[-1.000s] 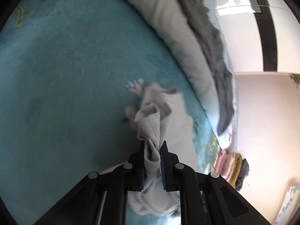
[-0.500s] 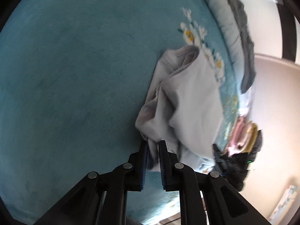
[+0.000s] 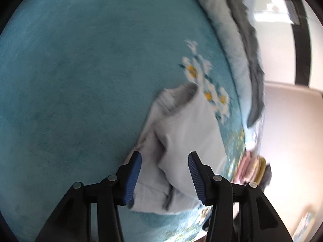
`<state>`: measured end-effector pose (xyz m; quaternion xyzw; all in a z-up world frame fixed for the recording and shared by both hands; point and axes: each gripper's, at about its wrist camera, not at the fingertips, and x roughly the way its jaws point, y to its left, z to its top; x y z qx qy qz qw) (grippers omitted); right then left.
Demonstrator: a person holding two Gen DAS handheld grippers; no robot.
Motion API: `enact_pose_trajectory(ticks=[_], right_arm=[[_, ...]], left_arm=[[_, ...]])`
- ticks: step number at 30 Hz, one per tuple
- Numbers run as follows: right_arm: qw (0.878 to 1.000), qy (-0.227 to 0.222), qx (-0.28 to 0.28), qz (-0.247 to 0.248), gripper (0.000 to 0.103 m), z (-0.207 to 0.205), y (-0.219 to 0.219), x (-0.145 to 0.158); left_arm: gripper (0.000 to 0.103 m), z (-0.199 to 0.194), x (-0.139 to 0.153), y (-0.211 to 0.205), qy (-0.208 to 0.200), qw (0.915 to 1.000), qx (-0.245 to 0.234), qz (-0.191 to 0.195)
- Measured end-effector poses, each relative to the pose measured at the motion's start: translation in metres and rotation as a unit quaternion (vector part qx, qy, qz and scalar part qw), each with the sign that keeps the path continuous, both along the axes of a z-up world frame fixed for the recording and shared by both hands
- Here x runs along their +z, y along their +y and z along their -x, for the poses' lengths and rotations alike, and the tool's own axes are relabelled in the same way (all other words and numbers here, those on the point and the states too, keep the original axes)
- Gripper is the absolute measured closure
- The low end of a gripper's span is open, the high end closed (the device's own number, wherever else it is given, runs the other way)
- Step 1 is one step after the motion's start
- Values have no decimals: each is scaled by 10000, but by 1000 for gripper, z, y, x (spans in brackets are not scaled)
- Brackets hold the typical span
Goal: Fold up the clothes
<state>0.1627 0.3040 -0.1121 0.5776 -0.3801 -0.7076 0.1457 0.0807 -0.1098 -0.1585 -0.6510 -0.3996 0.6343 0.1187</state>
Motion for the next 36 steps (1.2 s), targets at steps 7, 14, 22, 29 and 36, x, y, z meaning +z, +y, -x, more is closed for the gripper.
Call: enact_pose_trajectory(ticks=[7, 14, 22, 29, 36], right_arm=[[9860, 573, 1219, -982, 55, 5, -60, 23], [9488, 806, 2290, -2020, 56, 14, -92, 12], [9388, 1164, 2489, -2077, 55, 20, -109, 27], [9082, 1489, 3117, -2363, 55, 26, -147, 36], [8816, 1897, 3484, -2557, 55, 28, -169, 56]], left_arm=[[45, 12, 11, 4, 650, 9973, 105, -309], [41, 16, 14, 30, 786, 9936, -667, -454], [39, 21, 19, 34, 751, 9910, -1066, -302], [39, 27, 7, 28, 588, 9931, -946, -381], [39, 28, 13, 34, 635, 9891, -1104, -741]])
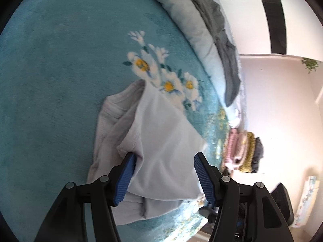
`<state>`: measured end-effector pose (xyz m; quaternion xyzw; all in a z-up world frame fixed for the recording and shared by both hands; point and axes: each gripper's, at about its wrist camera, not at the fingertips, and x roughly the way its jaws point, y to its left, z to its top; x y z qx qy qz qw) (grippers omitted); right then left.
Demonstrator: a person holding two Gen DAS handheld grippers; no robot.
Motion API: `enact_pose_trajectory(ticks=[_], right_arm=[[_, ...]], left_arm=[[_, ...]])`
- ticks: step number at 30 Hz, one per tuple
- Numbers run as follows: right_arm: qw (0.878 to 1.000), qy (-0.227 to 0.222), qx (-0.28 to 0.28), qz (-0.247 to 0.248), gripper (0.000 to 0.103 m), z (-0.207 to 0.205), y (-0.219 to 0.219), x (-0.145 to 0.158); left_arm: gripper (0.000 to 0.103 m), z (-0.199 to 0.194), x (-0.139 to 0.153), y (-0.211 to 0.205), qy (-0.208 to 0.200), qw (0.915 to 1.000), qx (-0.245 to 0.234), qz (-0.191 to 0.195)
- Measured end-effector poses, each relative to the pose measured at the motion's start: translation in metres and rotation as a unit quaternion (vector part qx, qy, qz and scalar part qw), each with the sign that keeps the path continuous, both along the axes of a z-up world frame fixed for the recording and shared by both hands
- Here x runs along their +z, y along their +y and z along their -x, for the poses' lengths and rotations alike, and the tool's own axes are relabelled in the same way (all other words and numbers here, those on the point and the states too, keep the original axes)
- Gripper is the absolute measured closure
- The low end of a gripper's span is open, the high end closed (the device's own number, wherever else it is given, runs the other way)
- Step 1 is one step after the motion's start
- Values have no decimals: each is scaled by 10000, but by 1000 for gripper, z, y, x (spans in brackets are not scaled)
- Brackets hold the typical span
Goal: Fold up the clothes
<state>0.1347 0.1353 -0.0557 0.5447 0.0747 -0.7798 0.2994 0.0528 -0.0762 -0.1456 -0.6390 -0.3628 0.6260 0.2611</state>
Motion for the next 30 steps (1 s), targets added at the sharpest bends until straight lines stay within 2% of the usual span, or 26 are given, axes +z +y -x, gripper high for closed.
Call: enact_pose_trajectory(ticks=[2, 5, 11, 13, 15, 17, 19, 21, 23, 26, 30], right_arm=[[9998, -181, 116, 33, 55, 2, -7, -6], [9985, -306, 403, -232, 55, 1, -30, -26], [9948, -467, 572, -697, 55, 10, -56, -52], [9933, -435, 658, -846, 61, 12, -60, -51], [9936, -445, 606, -843, 82, 17, -60, -48], [9960, -747, 254, -418, 93, 32, -48, -44], [9928, -1153, -296, 163, 95, 50, -29, -45], [9827, -1465, -855, 741, 96, 64, -6, -47], [9662, -1832, -1307, 1261, 96, 75, 16, -54], [9503, -2178, -1596, 1547, 96, 77, 28, -63], [9343, -2375, -1879, 1883, 96, 73, 37, -70]], left_arm=[[39, 0, -2, -2, -70, 9998, 92, -139], [39, -1, -5, -7, -163, 9992, 220, -301], [38, -1, -4, -20, -200, 9969, 410, -643], [37, 1, -2, -24, -139, 9968, 422, -666], [36, 3, -2, -27, -123, 9965, 435, -708], [34, 5, -1, -28, -81, 9960, 440, -772], [33, 7, 0, -30, -39, 9955, 448, -836], [32, 8, 1, -31, 13, 9950, 459, -882], [31, 8, 1, -29, 56, 9952, 392, -889], [31, 8, 2, -17, 98, 9952, 223, -943], [31, 5, 3, 2, 221, 9961, -7, -849]])
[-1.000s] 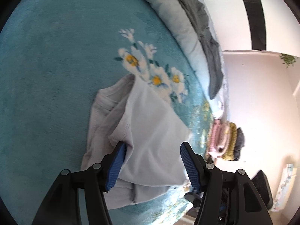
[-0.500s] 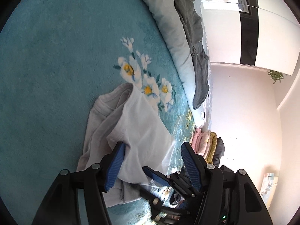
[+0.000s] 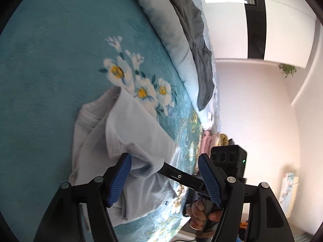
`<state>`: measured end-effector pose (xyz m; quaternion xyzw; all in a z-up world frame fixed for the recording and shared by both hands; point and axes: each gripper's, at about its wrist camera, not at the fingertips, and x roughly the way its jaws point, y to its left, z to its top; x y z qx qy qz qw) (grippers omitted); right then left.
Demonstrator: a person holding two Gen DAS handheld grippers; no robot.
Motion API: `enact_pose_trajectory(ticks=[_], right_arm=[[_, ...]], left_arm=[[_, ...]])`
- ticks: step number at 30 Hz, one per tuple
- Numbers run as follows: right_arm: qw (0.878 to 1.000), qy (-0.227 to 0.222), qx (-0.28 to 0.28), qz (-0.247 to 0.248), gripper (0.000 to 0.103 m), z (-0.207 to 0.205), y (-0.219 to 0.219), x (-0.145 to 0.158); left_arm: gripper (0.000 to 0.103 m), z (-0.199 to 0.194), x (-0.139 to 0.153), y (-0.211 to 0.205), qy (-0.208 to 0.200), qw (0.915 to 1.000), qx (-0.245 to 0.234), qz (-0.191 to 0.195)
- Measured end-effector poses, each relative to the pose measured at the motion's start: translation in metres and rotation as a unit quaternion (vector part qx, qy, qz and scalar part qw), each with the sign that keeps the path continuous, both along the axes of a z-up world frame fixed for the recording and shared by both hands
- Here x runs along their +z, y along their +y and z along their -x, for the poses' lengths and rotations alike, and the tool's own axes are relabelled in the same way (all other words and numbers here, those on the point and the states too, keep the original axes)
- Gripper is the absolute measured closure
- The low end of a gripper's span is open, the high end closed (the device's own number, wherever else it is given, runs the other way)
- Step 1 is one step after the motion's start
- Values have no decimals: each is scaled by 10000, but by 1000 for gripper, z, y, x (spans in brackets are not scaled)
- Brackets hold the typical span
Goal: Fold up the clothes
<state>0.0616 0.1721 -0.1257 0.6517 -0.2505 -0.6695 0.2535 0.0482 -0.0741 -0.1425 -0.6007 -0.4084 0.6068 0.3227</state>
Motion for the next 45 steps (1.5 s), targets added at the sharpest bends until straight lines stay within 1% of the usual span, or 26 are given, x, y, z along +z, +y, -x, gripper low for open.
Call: enact_pose_trajectory(ticks=[3, 6, 8, 9, 13, 15, 17, 20, 24, 25, 26, 27, 28, 29, 30, 31, 32, 33, 34, 36, 37, 38, 41, 43, 44, 45], right_arm=[[9997, -61, -126, 189, 96, -4, 4, 0], [9997, -46, -153, 196, 96, -4, 3, 0], [9992, -69, -272, 268, 94, -4, 9, 1], [9991, -56, -299, 296, 93, -4, 11, 2], [9982, 79, -449, 378, 93, -3, 22, 14], [9977, 128, -540, 397, 93, -4, 30, 20], [9969, 166, -618, 462, 93, -12, 38, 26], [9953, 211, -766, 545, 93, -27, 52, 34], [9928, 145, -1078, 512, 93, -57, 80, 35], [9921, 110, -1150, 485, 92, -65, 86, 34], [9914, 74, -1221, 458, 88, -72, 92, 33], [9911, 38, -1257, 425, 81, -77, 95, 31], [9910, 0, -1283, 381, 78, -83, 98, 29], [9912, -15, -1291, 292, 75, -88, 100, 28], [9918, -27, -1250, 249, 74, -91, 99, 27], [9926, -22, -1197, 186, 73, -95, 98, 26], [9943, 74, -1065, -65, 67, -96, 93, 28], [9950, 173, -928, -324, 60, -98, 89, 29], [9948, 271, -790, -582, 58, -100, 84, 31], [9869, 708, -320, -1413, 57, -101, 67, 39], [9796, 925, -68, -1785, 57, -101, 58, 42], [9734, 1073, 234, -2011, 57, -101, 47, 42], [9575, 1309, 706, -2471, 57, -102, 25, 33], [9497, 1359, 855, -2688, 57, -101, 19, 27], [9470, 1375, 920, -2754, 65, -100, 16, 24], [9445, 1390, 974, -2813, 86, -100, 15, 23]], left_arm=[[32, -3, 1, 15, 140, 9995, -233, 161], [33, -6, 7, 21, 367, 9984, -312, 290], [42, -7, 12, 23, 490, 9975, -365, 355], [43, -8, 14, 23, 529, 9971, -385, 391], [43, -13, 14, 29, 463, 9964, -541, 466], [43, -15, 11, 33, 418, 9941, -685, 736], [43, -17, 9, 35, 368, 9913, -795, 983], [44, -20, 9, 31, 308, 9896, -845, 1120], [44, -24, 9, 25, 256, 9882, -905, 1207], [44, -25, 8, 24, 236, 9883, -899, 1209], [45, -25, 7, 23, 224, 9884, -884, 1215], [47, -25, 7, 22, 237, 9884, -846, 1236], [53, -24, 7, 22, 270, 9882, -810, 1271], [64, -23, 8, 22, 292, 9878, -794, 1306], [70, -22, 7, 23, 303, 9871, -787, 1362], [79, -21, 6, 24, 306, 9860, -793, 1434], [83, -21, 5, 25, 306, 9850, -804, 1496], [84, -20, 5, 24, 319, 9845, -805, 1528], [87, -20, 6, 24, 354, 9838, -810, 1560], [91, -19, 7, 24, 422, 9825, -822, 1617], [92, -19, 8, 24, 453, 9821, -837, 1627], [92, -18, 9, 24, 488, 9815, -855, 1640], [93, -16, 17, 28, 633, 9787, -974, 1693], [93, -15, 24, 29, 780, 9750, -1106, 1764], [94, -14, 28, 29, 863, 9727, -1185, 1798], [94, -13, 33, 28, 947, 9708, -1273, 1800]])
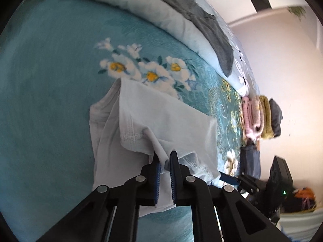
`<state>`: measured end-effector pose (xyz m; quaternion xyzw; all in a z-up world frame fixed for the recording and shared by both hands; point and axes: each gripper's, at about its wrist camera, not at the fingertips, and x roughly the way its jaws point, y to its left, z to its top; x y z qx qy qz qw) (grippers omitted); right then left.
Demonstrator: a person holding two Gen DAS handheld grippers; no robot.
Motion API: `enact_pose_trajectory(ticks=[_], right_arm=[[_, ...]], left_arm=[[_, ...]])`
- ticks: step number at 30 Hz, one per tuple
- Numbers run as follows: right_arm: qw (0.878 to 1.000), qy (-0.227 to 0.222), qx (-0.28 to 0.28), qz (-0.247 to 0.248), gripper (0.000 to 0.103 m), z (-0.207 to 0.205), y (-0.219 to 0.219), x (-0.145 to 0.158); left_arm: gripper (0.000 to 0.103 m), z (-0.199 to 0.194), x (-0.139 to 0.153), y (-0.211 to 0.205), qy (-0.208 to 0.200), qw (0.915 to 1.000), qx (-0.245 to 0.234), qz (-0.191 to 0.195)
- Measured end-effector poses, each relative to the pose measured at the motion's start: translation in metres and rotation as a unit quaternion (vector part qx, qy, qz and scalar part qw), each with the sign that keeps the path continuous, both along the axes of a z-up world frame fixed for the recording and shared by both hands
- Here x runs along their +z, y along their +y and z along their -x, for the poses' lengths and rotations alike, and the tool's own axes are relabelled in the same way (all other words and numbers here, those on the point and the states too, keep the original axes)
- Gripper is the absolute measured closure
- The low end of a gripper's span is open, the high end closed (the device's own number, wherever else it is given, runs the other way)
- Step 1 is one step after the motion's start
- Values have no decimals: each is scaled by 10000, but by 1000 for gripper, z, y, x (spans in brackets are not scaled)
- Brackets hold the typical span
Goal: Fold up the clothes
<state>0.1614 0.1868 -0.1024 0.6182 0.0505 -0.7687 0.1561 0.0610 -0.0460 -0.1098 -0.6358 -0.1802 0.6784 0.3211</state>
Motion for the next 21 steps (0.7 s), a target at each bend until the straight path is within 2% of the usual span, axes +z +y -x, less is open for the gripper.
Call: enact_pose_trajectory(ticks=[1, 2, 6, 9, 11, 13, 17, 21], right_arm=[[9999, 15, 48, -119, 98, 1, -1, 0], [9995, 106, 90, -269, 100, 0, -1, 2], [9987, 165, 259, -402, 100, -5, 3, 7], [9984, -35, 311, -475, 101, -8, 4, -5], [9983, -171, 266, -489, 101, -10, 7, -15], [9984, -250, 211, -471, 101, -11, 10, -20], [9981, -338, 197, -471, 101, -15, 17, -20], [9992, -292, -85, -268, 100, -17, 37, -4]], left_arm=[[94, 1, 6, -2, 79, 9999, -109, -25], [94, 1, 12, -4, 152, 9997, -193, -62], [94, -5, 27, -11, 378, 9967, -713, -39], [94, -13, 13, -12, 187, 9932, -1111, 301], [94, -16, -4, -15, -6, 9913, -1191, 556], [97, -18, -19, -22, -197, 9906, -1157, 707], [97, -18, -35, -40, -514, 9931, -872, 597], [97, -19, -17, -62, -404, 9977, -513, 176]])
